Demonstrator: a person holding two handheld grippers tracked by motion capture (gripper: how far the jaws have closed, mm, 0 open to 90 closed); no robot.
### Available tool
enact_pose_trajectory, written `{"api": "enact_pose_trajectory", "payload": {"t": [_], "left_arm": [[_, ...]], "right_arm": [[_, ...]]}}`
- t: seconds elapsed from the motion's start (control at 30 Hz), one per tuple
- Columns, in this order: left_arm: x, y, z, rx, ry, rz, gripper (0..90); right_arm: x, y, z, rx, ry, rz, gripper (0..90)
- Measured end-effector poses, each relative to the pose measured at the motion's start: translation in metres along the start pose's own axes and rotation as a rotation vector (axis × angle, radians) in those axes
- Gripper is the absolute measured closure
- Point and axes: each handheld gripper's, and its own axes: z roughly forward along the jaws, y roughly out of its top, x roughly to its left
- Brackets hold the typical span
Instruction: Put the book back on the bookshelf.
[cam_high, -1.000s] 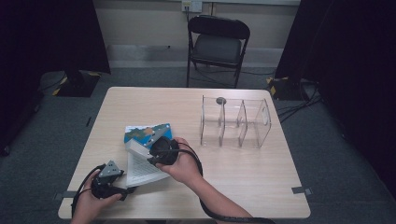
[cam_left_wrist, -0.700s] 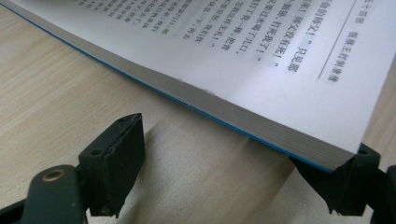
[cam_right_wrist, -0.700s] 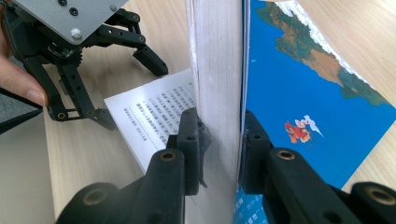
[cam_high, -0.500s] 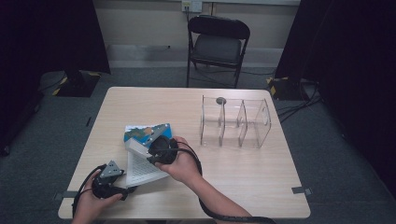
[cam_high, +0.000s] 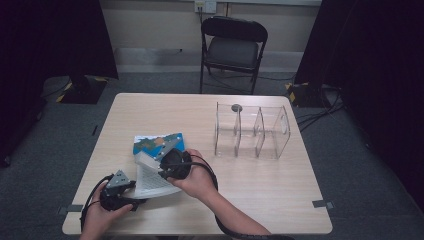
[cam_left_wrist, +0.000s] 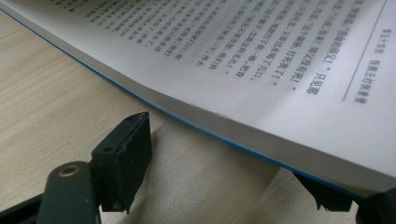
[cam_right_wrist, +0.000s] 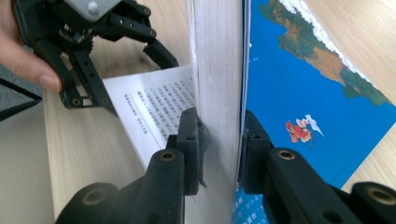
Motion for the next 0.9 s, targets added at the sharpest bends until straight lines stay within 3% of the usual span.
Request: {"api": "enact_pose_trajectory", "payload": {"t": [0.13,0.2,0.23,0.43,0.63,0.9], "left_arm": [[-0.001,0.001,0.001,0.003,0.008,0.018,24.7],[0.0,0.001,0.001,0.002,-0.001,0.01,24.6],[0.0,0.001,0.001,-0.006,-0.009,-0.015,24.8],[0.0,0.001,0.001,-0.002,-0.018,-0.001,23.4],[0.0,0.001,0.002,-0.011,-0.022,-0.012,22.7],[0.0,0.002,0.002,-0.012,-0.032,-0.021,22.4]], "right_arm": [[0.007,-0.007,0.007,0.018,-0.012,-0.024,73.9],[0.011,-0.012,0.01,0.021,-0.024,-0.044,73.7],[0.013,-0.013,0.012,0.02,-0.023,-0.042,73.5],[0.02,-0.028,0.027,0.06,-0.013,-0.074,72.0],[0.021,-0.034,0.032,0.051,0.001,-0.091,71.2],[0.018,-0.046,0.038,-0.002,0.066,-0.069,62.7]]}}
